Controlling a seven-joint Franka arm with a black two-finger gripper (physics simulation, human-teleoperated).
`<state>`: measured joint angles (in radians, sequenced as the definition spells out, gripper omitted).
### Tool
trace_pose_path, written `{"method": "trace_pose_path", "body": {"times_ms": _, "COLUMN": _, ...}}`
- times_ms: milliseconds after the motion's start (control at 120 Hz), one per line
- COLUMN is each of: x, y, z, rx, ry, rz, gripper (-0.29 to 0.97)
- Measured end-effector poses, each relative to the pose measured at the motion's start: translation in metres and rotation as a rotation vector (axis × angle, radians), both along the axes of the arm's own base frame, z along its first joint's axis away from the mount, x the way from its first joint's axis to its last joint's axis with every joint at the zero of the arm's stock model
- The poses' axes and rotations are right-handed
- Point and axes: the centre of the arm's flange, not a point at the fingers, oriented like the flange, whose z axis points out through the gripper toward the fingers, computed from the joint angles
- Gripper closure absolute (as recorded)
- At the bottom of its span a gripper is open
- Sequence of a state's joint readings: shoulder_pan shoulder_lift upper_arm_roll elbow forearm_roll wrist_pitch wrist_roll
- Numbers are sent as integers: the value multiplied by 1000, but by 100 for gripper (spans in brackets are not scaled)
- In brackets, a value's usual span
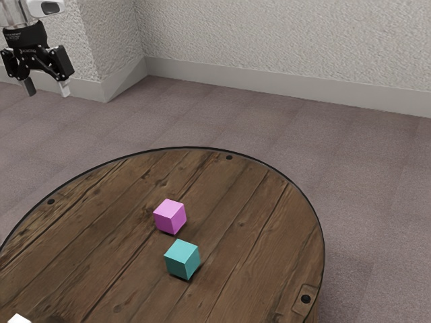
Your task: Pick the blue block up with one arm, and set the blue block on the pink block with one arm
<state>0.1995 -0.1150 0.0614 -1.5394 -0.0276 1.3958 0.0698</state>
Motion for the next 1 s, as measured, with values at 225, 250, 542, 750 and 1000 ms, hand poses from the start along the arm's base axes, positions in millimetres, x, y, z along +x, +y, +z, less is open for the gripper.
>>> {"method": "trace_pose_path", "body": {"times_ms": 225, "x": -69, "y": -78, "z": 142, "rx": 80, "ry": -255, "rz": -116, "gripper": 0}}
{"method": "trace_pose_path", "body": {"times_ms": 250, "x": -109, "y": -105, "z": 163, "rx": 99, "ry": -293, "rz": -149, "gripper": 0}}
{"method": "trace_pose_path", "body": {"times_ms": 542, "x": -150, "y": -258, "z": -75, "rx": 143, "ry": 21, "rz": -406, "gripper": 0}}
{"method": "trace_pose_path", "body": {"times_ms": 750, "x": -95, "y": -312, "z": -210, "rx": 60, "ry": 33, "rz": -465, "gripper": 0}}
{"method": "trace_pose_path", "body": {"times_ms": 1000, "x": -44, "y": -265, "z": -281, "rx": 6, "ry": -130, "rz": -286, "gripper": 0}}
